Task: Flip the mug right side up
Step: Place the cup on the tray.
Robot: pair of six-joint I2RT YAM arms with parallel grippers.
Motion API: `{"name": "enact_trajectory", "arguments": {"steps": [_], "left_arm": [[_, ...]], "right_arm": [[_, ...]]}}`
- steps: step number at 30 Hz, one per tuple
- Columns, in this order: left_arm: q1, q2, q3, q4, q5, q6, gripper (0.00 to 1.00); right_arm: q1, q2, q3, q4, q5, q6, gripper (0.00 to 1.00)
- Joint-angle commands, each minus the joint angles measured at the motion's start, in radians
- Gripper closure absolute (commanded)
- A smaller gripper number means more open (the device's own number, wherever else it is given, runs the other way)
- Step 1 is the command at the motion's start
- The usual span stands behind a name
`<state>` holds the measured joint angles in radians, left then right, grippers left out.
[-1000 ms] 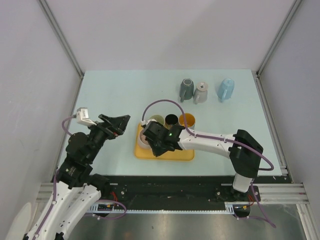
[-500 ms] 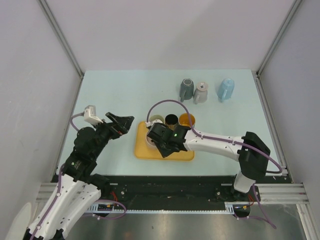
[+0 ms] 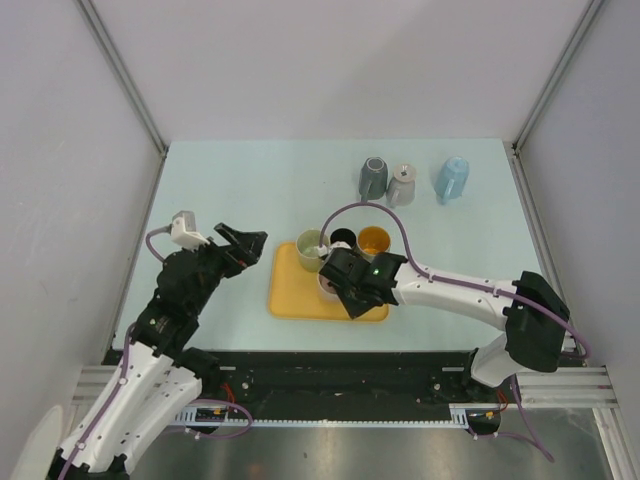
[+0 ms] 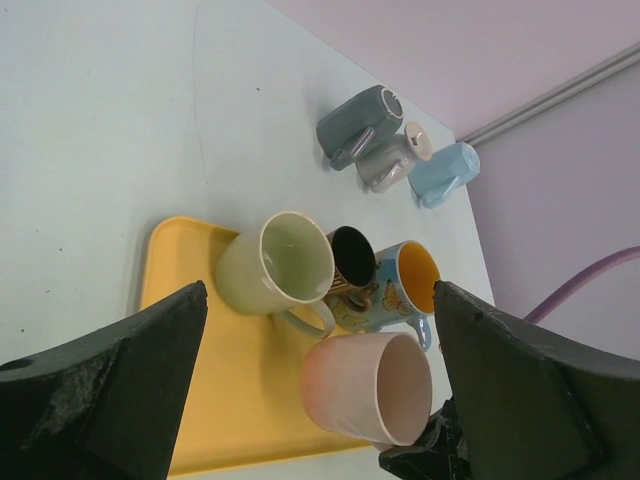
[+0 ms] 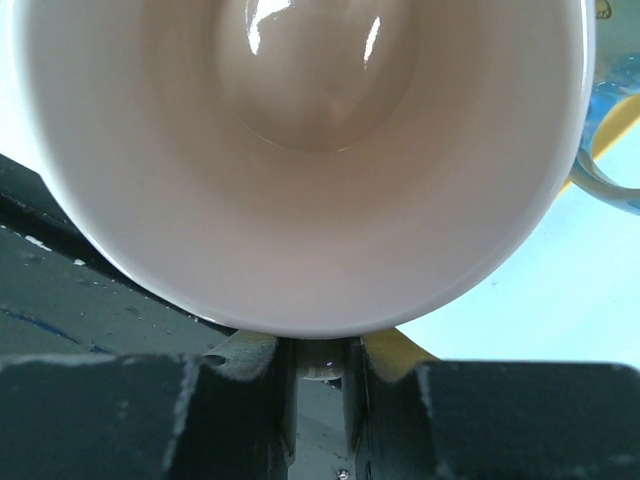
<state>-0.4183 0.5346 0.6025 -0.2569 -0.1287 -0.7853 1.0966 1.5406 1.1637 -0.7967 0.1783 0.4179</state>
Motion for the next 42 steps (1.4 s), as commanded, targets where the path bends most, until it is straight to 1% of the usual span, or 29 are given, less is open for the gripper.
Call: {"name": "enact_trajectory", "arguments": {"steps": [1,14,23,32,36,42], "left_arm": [[0.003,0.027,-0.004,0.041,-0.005,0.006,0.02],[0.003,0.110,-0.004,0.050,0.049,0.008,0.02],[0.003,0.139,-0.006,0.065,0.063,0.008,0.02],[0.003,0.150,-0.006,0.070,0.069,0.009,0.02],[0.003,0.146,-0.006,0.067,0.074,0.015,0.03],[0.003,0.137,-0.012,0.068,0.078,0.015,0.03]], "right_arm": [[-0.014,-0.068,-0.019,0.037,0.023,0.012,1.00],[-0.070,-0.086,-0.104,0.077,-0.010,0.018,1.00],[-0.090,-0.068,-0.118,0.111,-0.025,0.019,1.00],[-0.142,-0.027,-0.118,0.186,-0.056,0.033,1.00],[-0.132,-0.017,-0.118,0.194,-0.071,0.030,1.00],[-0.041,-0.042,-0.116,0.145,-0.048,0.036,1.00]]}}
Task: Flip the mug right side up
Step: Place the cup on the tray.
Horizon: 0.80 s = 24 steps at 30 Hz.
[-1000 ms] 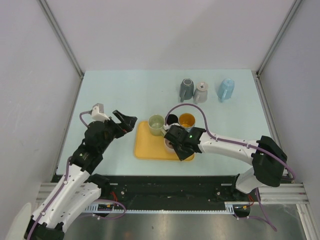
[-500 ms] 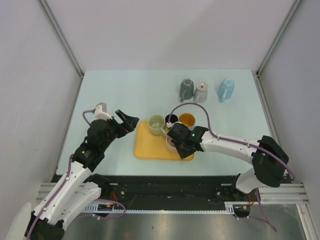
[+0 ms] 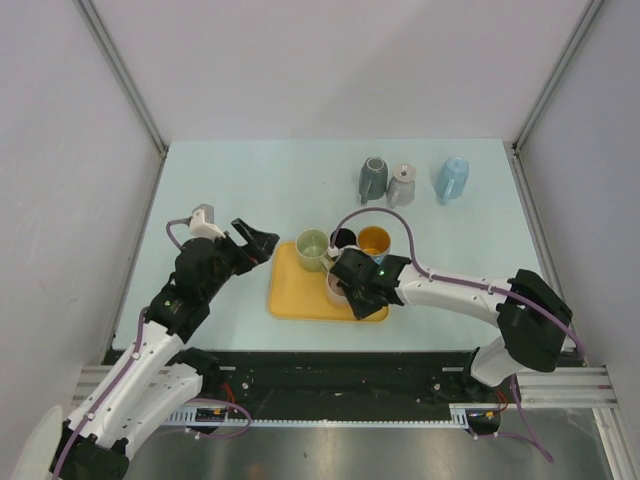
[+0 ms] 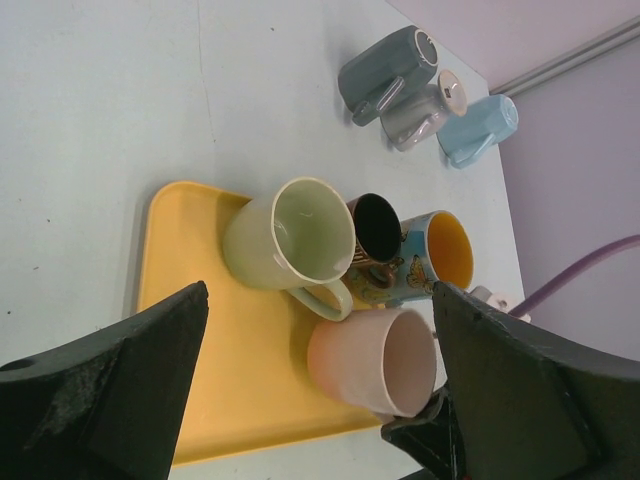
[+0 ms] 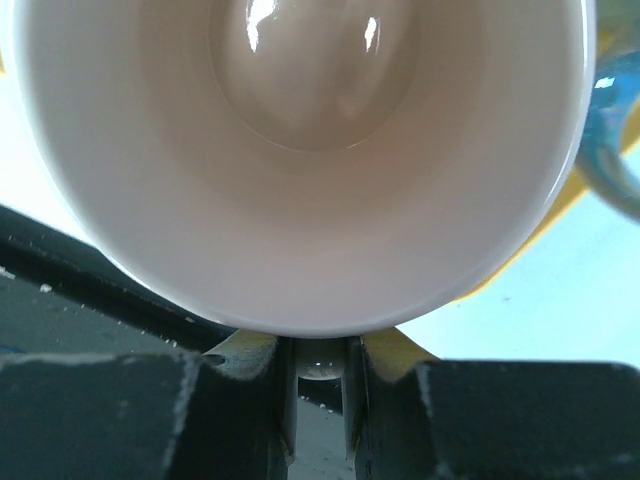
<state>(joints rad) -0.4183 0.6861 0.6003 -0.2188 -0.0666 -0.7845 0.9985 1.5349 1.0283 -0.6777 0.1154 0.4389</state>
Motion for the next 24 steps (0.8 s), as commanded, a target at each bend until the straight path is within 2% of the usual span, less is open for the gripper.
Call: {"name": "enact_trajectory", "arguments": {"steps": [1,7,13,24], "left_arm": [[0.003,-0.016,-0.011,0.030,0.017,0.013,0.03],[0.001,-0.023,-0.014,0.030,0.024,0.008,0.04],[0.001,-0.040,-0.013,0.027,0.024,0.017,0.04],[0.001,-0.053,-0.017,0.021,0.010,0.027,0.04]], "right_arm": [[0.066,-0.042,0.019,0.027,0.010,0.018,1.00],[0.114,-0.018,0.068,0.079,-0.017,0.021,1.00],[0.146,0.108,0.229,0.102,-0.025,-0.009,1.00],[0.108,0.329,0.430,0.083,-0.029,-0.060,1.00]]}}
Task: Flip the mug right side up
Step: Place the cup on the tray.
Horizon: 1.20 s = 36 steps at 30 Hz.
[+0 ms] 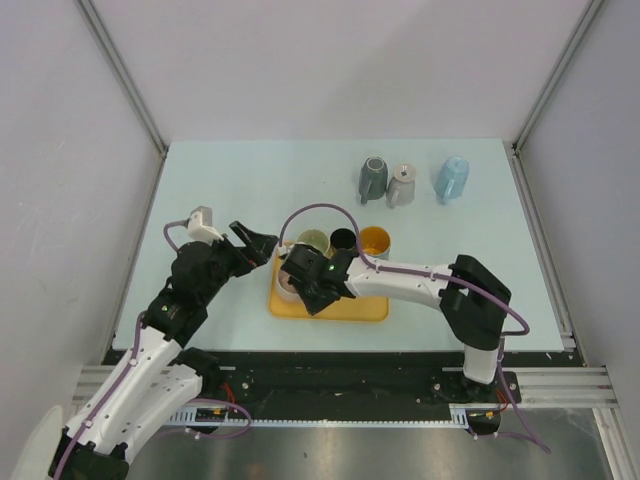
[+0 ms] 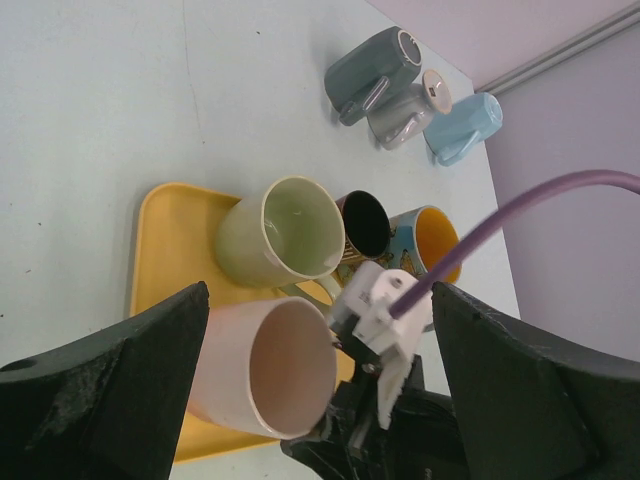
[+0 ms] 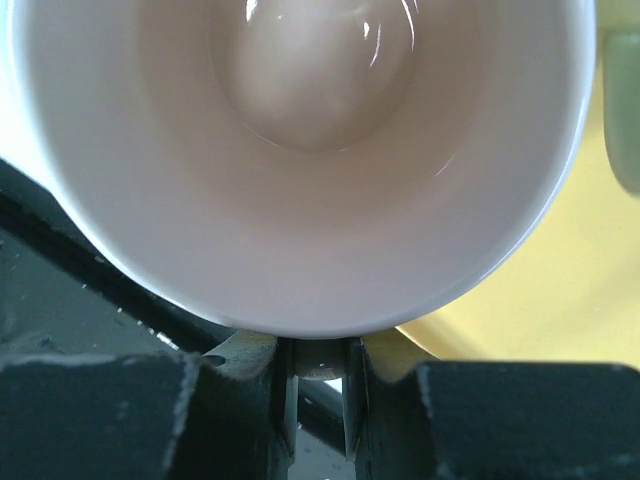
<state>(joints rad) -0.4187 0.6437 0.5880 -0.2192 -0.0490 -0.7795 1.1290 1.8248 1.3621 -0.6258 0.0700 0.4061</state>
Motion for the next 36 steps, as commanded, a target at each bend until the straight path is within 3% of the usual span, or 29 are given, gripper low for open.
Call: {"name": "enact_trajectory", "arguments": {"steps": [1,14,27,36], "left_arm": [[0.001,-0.010,-0.005,0.021,-0.011,0.025,0.04],[0.003,-0.029,-0.004,0.017,-0.037,0.045,0.03],[0.001,-0.010,0.003,0.012,-0.049,0.052,0.02],[0.001,-0.007,0.009,0.012,-0.049,0.054,0.02]], "right_arm": [[-0.028,0.050,0.110,0.026,0.014,-0.030,1.00],[-0.051,0.218,0.308,-0.058,0.036,-0.059,1.00],[-0.071,0.243,0.339,-0.117,0.086,-0.067,1.00],[-0.064,0.206,0.338,-0.120,0.088,-0.059,0.66]]}}
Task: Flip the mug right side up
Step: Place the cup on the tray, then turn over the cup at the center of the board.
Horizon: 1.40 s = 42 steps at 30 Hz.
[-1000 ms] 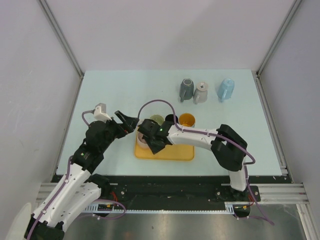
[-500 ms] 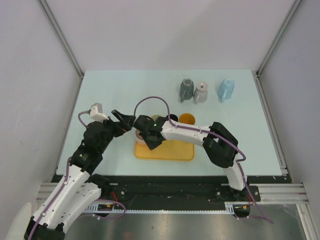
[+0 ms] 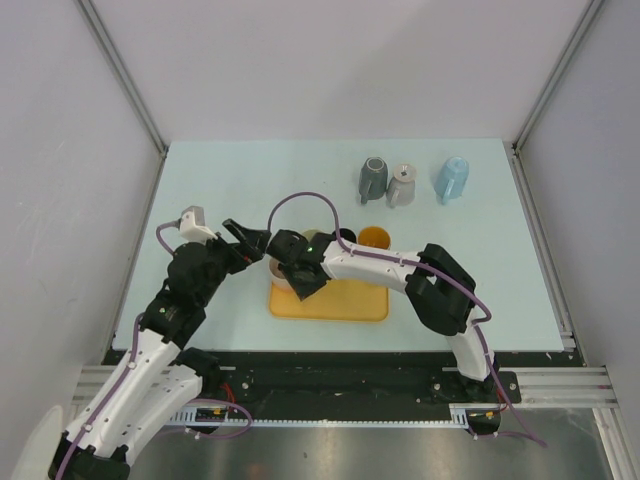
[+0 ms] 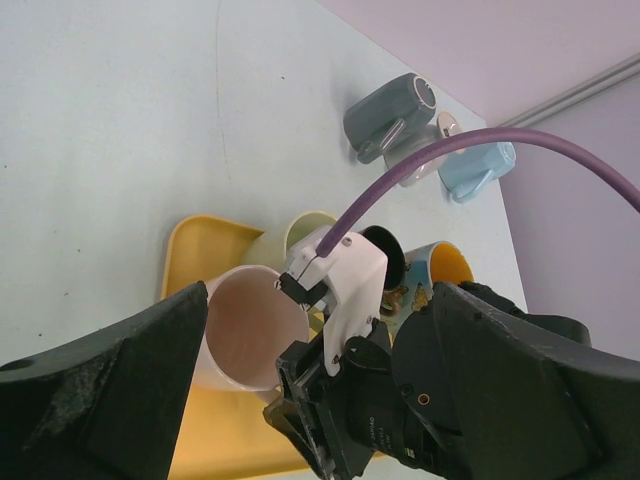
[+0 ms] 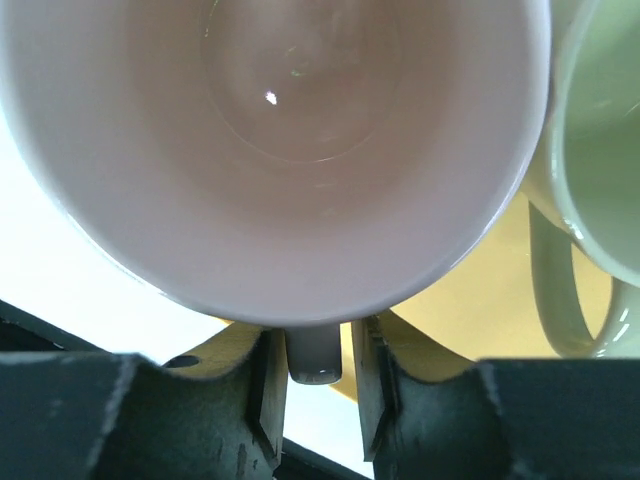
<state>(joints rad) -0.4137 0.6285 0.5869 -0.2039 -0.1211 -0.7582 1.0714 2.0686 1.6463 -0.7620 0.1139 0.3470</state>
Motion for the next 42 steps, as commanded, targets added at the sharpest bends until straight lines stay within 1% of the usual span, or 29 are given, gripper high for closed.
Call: {"name": "enact_trajectory", "arguments": {"steps": [1,2,5,10,18,21,22,25,26,30,35,38,42], "left_arm": [[-0.004,0.007,0.010,-0.003,0.021,0.033,0.02],[-0.004,0.008,0.010,-0.003,0.023,0.033,0.02],[-0.004,0.008,0.011,-0.002,0.024,0.031,0.02],[-0.004,0.005,0.016,-0.002,0.023,0.033,0.02],[-0.002,0.037,0.044,-0.003,0.008,0.045,0.02],[-0.004,0.051,0.060,-0.003,0.005,0.048,0.01],[-0.002,0.060,0.065,-0.003,0.000,0.048,0.01],[-0.004,0.074,0.068,-0.002,-0.002,0.054,0.01],[-0.004,0.077,0.068,-0.002,-0.002,0.057,0.01],[-0.004,0.086,0.059,-0.003,0.003,0.062,0.01],[-0.004,0.099,0.053,-0.003,0.020,0.071,0.02],[-0.004,0.094,0.048,-0.008,0.017,0.076,0.02],[-0.004,0.086,0.048,-0.015,0.015,0.082,0.02]], "right_arm": [[-0.005,-0.047,0.053,0.013,0.047,0.001,0.64],[-0.005,-0.050,0.053,0.010,0.049,0.000,0.61],[-0.005,-0.065,0.050,0.004,0.053,0.003,0.57],[0.005,-0.114,0.049,-0.019,0.072,0.010,0.52],[0.038,-0.294,0.046,-0.111,0.131,0.004,0.46],[0.030,-0.383,0.014,-0.128,0.179,-0.002,0.45],[0.024,-0.425,-0.024,-0.125,0.208,-0.009,0.44],[-0.020,-0.494,-0.118,-0.067,0.224,-0.017,0.46],[-0.033,-0.511,-0.191,-0.039,0.218,-0.019,0.46],[-0.064,-0.532,-0.302,0.111,0.236,-0.031,0.49],[-0.068,-0.473,-0.319,0.232,0.248,-0.060,0.50],[-0.079,-0.450,-0.318,0.277,0.244,-0.068,0.50],[-0.099,-0.410,-0.318,0.294,0.221,-0.066,0.50]]}}
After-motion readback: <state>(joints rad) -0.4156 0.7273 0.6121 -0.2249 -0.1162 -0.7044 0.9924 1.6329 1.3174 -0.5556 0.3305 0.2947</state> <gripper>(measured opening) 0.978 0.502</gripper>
